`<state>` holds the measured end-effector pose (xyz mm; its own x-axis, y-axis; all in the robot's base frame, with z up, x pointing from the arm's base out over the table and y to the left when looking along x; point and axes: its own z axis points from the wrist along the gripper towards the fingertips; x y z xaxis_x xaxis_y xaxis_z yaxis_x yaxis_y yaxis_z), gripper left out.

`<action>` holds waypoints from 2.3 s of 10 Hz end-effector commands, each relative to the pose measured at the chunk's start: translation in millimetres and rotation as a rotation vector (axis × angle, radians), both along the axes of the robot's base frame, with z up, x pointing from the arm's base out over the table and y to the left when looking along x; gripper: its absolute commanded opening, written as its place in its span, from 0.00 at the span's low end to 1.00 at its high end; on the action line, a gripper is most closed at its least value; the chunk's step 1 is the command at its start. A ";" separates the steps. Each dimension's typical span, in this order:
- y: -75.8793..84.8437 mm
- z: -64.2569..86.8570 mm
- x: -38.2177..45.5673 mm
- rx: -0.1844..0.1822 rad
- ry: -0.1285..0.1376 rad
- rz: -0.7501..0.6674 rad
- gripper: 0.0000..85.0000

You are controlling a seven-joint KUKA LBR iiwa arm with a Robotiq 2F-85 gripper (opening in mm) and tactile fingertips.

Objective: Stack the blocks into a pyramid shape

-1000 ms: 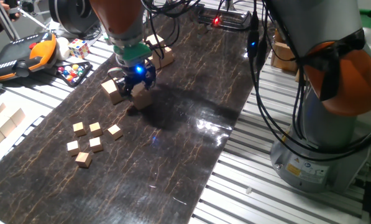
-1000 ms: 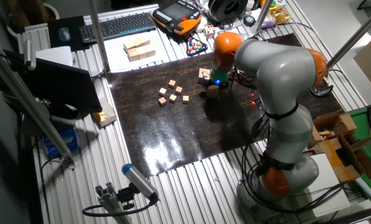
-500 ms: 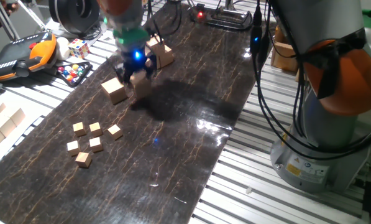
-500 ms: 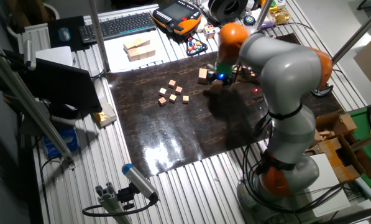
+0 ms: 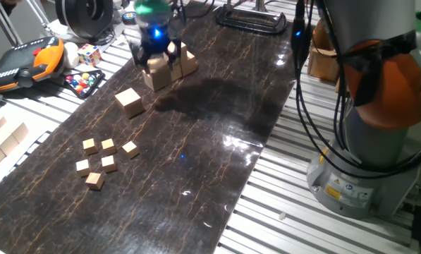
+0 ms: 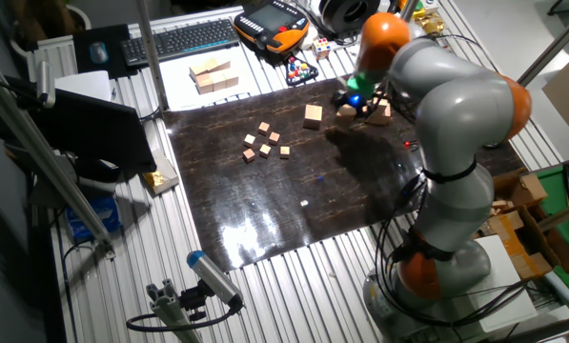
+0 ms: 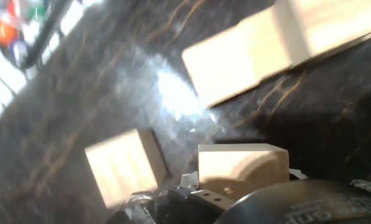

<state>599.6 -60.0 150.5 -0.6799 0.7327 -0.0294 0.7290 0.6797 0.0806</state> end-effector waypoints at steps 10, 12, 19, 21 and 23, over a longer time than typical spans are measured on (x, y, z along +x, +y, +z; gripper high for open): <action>-30.1 -10.5 28.8 0.029 -0.003 -1.182 0.01; -34.5 -11.8 29.9 0.030 0.003 -1.263 0.01; -51.1 -17.1 32.4 0.001 -0.035 -1.474 0.01; -51.6 -17.8 32.8 0.009 -0.028 -1.511 0.01; -51.9 -19.9 34.4 -0.001 -0.031 -1.497 0.01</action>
<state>633.9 -111.8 130.6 0.0474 0.9984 -0.0296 0.9933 -0.0439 0.1070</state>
